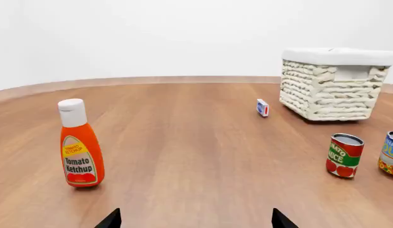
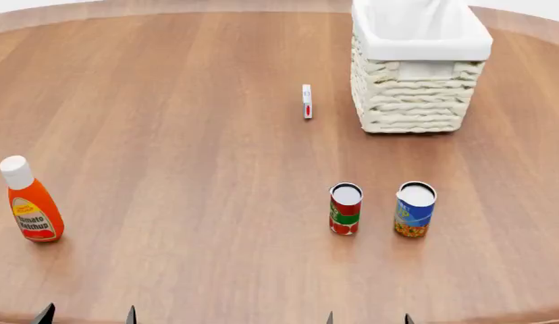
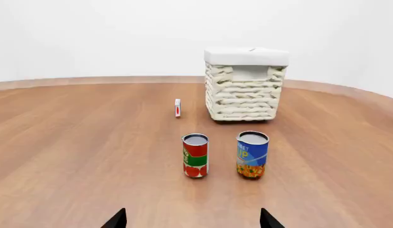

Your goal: Pick up the cream cheese box, and put it in the basket.

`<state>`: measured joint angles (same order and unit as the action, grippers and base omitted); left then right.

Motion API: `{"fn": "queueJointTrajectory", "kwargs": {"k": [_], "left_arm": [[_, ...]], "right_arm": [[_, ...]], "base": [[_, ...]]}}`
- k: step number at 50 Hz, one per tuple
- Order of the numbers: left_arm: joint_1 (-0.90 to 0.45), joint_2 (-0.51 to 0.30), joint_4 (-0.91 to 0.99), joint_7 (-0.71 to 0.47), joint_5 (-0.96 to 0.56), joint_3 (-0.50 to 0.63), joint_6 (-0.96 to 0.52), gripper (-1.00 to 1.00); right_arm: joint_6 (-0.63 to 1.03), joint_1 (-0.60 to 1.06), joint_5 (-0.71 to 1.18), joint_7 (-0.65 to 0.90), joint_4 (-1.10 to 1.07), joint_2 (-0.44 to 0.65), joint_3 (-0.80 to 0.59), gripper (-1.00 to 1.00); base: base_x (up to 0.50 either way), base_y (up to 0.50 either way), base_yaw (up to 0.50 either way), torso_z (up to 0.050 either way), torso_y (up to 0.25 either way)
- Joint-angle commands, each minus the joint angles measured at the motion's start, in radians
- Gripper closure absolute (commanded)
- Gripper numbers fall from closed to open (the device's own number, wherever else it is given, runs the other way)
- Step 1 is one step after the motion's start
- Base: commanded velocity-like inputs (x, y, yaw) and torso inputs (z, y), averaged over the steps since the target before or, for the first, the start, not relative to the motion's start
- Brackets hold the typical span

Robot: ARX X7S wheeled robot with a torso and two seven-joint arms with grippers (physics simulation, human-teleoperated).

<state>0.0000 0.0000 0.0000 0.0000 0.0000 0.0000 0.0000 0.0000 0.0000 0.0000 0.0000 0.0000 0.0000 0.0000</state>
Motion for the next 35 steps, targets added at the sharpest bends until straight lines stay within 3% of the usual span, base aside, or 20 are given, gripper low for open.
{"fn": "queueJointTrajectory", "kwargs": {"k": [1, 18, 35], "left_arm": [[-0.01, -0.048, -0.02, -0.058, -0.049, 0.059, 0.013, -1.0], [-0.008, -0.072, 0.042, -0.099, -0.076, 0.082, -0.046, -1.0], [-0.002, -0.097, 0.025, -0.096, -0.103, 0.115, -0.01, -1.0]], "right_arm": [[-0.011, 0.009, 0.0, 0.042, 0.019, 0.033, -0.043, -1.0], [0.028, -0.003, 0.099, 0.062, -0.053, 0.07, -0.062, -1.0], [-0.03, -0.016, 0.135, 0.033, -0.037, 0.101, -0.106, -1.0]], "base": [[0.0, 0.0, 0.0, 0.0, 0.0], [0.0, 0.0, 0.0, 0.0, 0.0], [0.0, 0.0, 0.0, 0.0, 0.0]]}}
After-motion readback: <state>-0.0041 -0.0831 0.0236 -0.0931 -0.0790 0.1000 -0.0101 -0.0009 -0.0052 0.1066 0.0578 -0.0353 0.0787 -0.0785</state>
